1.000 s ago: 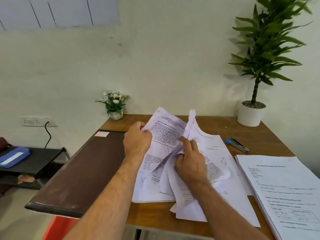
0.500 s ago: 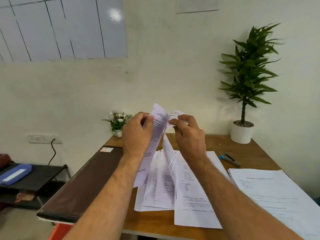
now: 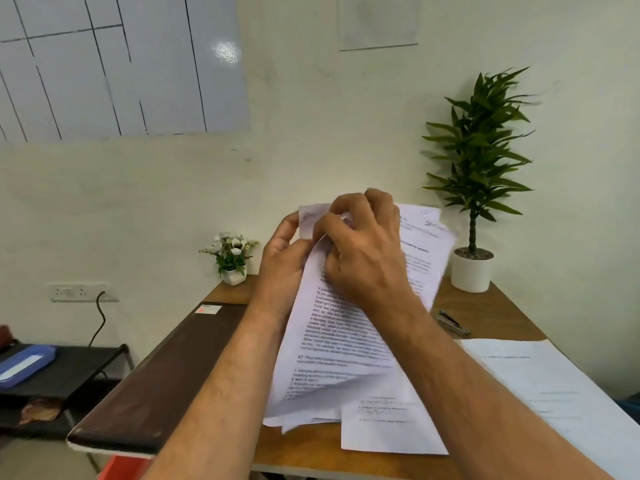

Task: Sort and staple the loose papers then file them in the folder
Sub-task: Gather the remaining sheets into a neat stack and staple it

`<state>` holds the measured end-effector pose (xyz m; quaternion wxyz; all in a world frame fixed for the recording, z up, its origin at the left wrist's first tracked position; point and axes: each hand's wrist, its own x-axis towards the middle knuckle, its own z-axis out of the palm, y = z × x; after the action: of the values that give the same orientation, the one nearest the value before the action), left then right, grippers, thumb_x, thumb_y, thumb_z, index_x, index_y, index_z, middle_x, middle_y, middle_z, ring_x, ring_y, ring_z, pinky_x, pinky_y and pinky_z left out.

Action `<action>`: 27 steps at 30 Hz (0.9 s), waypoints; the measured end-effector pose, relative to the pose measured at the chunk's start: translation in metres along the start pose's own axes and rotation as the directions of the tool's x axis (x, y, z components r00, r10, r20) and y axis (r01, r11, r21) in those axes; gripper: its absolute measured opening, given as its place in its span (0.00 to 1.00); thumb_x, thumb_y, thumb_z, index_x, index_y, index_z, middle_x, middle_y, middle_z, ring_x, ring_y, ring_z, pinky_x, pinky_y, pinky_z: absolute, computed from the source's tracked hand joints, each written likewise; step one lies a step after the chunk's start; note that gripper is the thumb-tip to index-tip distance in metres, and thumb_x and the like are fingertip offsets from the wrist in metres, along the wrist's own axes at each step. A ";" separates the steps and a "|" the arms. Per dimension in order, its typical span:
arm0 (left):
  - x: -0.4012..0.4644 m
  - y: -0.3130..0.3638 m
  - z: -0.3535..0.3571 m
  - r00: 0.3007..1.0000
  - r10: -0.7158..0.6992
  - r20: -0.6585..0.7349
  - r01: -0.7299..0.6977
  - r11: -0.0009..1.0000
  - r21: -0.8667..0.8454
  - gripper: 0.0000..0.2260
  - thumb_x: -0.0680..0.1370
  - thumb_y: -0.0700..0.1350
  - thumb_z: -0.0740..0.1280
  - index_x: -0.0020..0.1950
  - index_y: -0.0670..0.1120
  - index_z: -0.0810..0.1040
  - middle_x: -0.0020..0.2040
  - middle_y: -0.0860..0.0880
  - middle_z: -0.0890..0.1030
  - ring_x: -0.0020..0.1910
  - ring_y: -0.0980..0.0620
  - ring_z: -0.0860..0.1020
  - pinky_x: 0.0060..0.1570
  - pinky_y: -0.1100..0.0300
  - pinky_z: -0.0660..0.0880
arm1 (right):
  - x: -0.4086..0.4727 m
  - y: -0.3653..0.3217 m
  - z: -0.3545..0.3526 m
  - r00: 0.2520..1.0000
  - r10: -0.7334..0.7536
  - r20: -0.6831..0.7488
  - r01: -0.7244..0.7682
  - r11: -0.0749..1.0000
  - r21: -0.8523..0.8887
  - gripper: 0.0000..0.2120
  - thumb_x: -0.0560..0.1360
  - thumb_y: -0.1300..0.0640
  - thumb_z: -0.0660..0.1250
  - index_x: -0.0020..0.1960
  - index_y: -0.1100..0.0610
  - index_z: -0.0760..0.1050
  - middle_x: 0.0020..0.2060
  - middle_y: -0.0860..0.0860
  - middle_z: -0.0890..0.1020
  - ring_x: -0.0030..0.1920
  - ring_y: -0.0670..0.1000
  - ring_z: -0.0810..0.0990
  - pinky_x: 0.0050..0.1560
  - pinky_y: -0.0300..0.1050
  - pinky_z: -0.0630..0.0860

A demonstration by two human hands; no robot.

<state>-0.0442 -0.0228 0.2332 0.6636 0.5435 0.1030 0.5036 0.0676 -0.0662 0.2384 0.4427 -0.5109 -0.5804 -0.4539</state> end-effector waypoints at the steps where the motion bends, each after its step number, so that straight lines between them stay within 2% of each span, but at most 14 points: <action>1: -0.001 -0.008 -0.003 0.999 -0.037 -0.005 0.037 0.998 -0.045 0.17 0.77 0.34 0.67 0.64 0.46 0.79 0.46 0.39 0.83 0.38 0.46 0.79 0.38 0.56 0.75 | -0.004 -0.001 -0.001 0.999 0.000 0.052 0.001 1.000 -0.018 0.07 0.71 0.60 0.66 0.46 0.54 0.82 0.54 0.55 0.79 0.59 0.62 0.70 0.55 0.57 0.70; 4: -0.009 -0.037 -0.012 0.992 -0.128 -0.007 0.126 0.986 -0.113 0.13 0.75 0.39 0.67 0.58 0.44 0.83 0.49 0.37 0.82 0.44 0.44 0.80 0.46 0.53 0.75 | -0.032 -0.001 0.002 0.970 0.025 0.240 -0.014 0.999 -0.049 0.12 0.70 0.59 0.72 0.53 0.51 0.81 0.60 0.54 0.77 0.63 0.60 0.70 0.63 0.58 0.67; 5: -0.014 -0.050 -0.015 0.983 -0.183 -0.011 0.179 0.972 -0.152 0.11 0.77 0.43 0.66 0.55 0.43 0.84 0.50 0.38 0.83 0.46 0.44 0.82 0.48 0.53 0.76 | -0.046 -0.001 0.005 0.950 0.051 0.308 -0.039 0.998 -0.043 0.14 0.71 0.58 0.71 0.56 0.49 0.80 0.62 0.54 0.75 0.64 0.59 0.70 0.65 0.58 0.66; 6: -0.019 -0.063 -0.018 0.971 -0.239 -0.022 0.232 0.956 -0.179 0.13 0.81 0.48 0.64 0.54 0.42 0.85 0.50 0.38 0.84 0.46 0.45 0.83 0.49 0.54 0.78 | -0.059 -0.001 0.006 0.926 0.085 0.367 -0.079 0.996 -0.031 0.16 0.73 0.56 0.69 0.60 0.48 0.78 0.65 0.53 0.73 0.65 0.57 0.70 0.67 0.57 0.65; 7: -0.025 -0.076 -0.021 0.952 -0.303 -0.036 0.292 0.938 -0.188 0.17 0.82 0.52 0.63 0.57 0.42 0.84 0.51 0.38 0.84 0.48 0.44 0.84 0.51 0.52 0.79 | -0.072 0.001 0.009 0.902 0.121 0.415 -0.123 0.992 -0.023 0.17 0.75 0.55 0.68 0.63 0.47 0.75 0.67 0.52 0.71 0.66 0.56 0.70 0.68 0.58 0.65; 9: -0.030 -0.105 -0.034 0.926 -0.368 -0.082 0.365 0.929 -0.056 0.18 0.82 0.54 0.65 0.67 0.45 0.80 0.56 0.38 0.84 0.54 0.39 0.84 0.57 0.45 0.79 | -0.098 0.007 0.015 0.846 0.195 0.497 -0.202 0.979 -0.041 0.20 0.76 0.52 0.66 0.67 0.46 0.70 0.70 0.51 0.69 0.69 0.55 0.69 0.71 0.59 0.63; 11: -0.035 -0.127 -0.046 0.901 -0.411 -0.139 0.424 0.903 0.074 0.16 0.84 0.51 0.64 0.70 0.48 0.76 0.58 0.40 0.84 0.53 0.37 0.84 0.56 0.42 0.79 | -0.120 0.015 0.022 0.750 0.292 0.594 -0.309 0.948 -0.076 0.22 0.77 0.49 0.66 0.70 0.44 0.66 0.73 0.49 0.66 0.73 0.54 0.64 0.76 0.60 0.57; 13: -0.037 -0.140 -0.056 0.877 -0.446 -0.177 0.472 0.869 0.150 0.15 0.85 0.49 0.63 0.71 0.49 0.75 0.58 0.42 0.85 0.52 0.38 0.85 0.54 0.42 0.81 | -0.137 0.021 0.028 0.612 0.396 0.684 -0.448 0.887 -0.112 0.24 0.79 0.46 0.64 0.73 0.42 0.62 0.75 0.46 0.63 0.76 0.51 0.60 0.79 0.59 0.49; 15: -0.034 -0.149 -0.063 0.864 -0.460 -0.205 0.500 0.831 0.244 0.11 0.85 0.48 0.63 0.66 0.52 0.78 0.54 0.45 0.86 0.50 0.40 0.86 0.51 0.45 0.82 | -0.149 0.028 0.033 0.492 0.462 0.738 -0.538 0.828 -0.160 0.26 0.80 0.46 0.63 0.76 0.42 0.58 0.76 0.45 0.62 0.77 0.51 0.58 0.79 0.60 0.44; 17: -0.031 -0.156 -0.067 0.845 -0.485 -0.225 0.534 0.793 0.295 0.08 0.85 0.46 0.62 0.59 0.56 0.78 0.52 0.47 0.87 0.49 0.41 0.86 0.53 0.42 0.82 | -0.158 0.035 0.039 0.418 0.493 0.763 -0.579 0.792 -0.195 0.27 0.81 0.48 0.61 0.77 0.43 0.55 0.76 0.46 0.64 0.77 0.51 0.58 0.79 0.62 0.43; 18: -0.030 -0.162 -0.070 0.831 -0.504 -0.236 0.556 0.770 0.313 0.09 0.85 0.45 0.61 0.58 0.58 0.78 0.52 0.48 0.87 0.48 0.42 0.86 0.55 0.41 0.82 | -0.164 0.039 0.042 0.396 0.502 0.769 -0.587 0.782 -0.209 0.27 0.82 0.50 0.61 0.78 0.43 0.55 0.76 0.46 0.65 0.77 0.51 0.59 0.79 0.62 0.43; 20: -0.035 -0.174 -0.073 0.831 -0.507 -0.230 0.556 0.734 0.391 0.12 0.85 0.43 0.60 0.61 0.57 0.79 0.53 0.51 0.87 0.48 0.44 0.86 0.54 0.41 0.82 | -0.176 0.043 0.049 0.361 0.518 0.776 -0.599 0.766 -0.233 0.26 0.82 0.54 0.61 0.78 0.45 0.59 0.74 0.48 0.67 0.76 0.52 0.60 0.79 0.61 0.45; 23: -0.045 -0.187 -0.078 0.876 -0.436 -0.206 0.477 0.722 0.501 0.16 0.85 0.41 0.58 0.65 0.57 0.79 0.56 0.53 0.86 0.50 0.48 0.86 0.52 0.45 0.83 | -0.189 0.043 0.053 0.355 0.527 0.772 -0.614 0.754 -0.232 0.20 0.81 0.57 0.61 0.72 0.45 0.71 0.68 0.47 0.71 0.72 0.51 0.65 0.79 0.59 0.49; 27: -0.045 -0.201 -0.085 0.890 -0.381 -0.252 0.457 0.755 0.470 0.18 0.85 0.39 0.58 0.66 0.57 0.78 0.58 0.55 0.84 0.53 0.49 0.85 0.52 0.46 0.83 | -0.209 0.047 0.066 0.356 0.547 0.758 -0.669 0.715 -0.202 0.18 0.80 0.55 0.62 0.69 0.44 0.73 0.68 0.45 0.73 0.71 0.49 0.66 0.80 0.58 0.48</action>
<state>-0.0122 0.0144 0.0156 0.5797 0.6273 0.4000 0.3324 0.1288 -0.0381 0.0245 0.3183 -0.7978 -0.5094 0.0529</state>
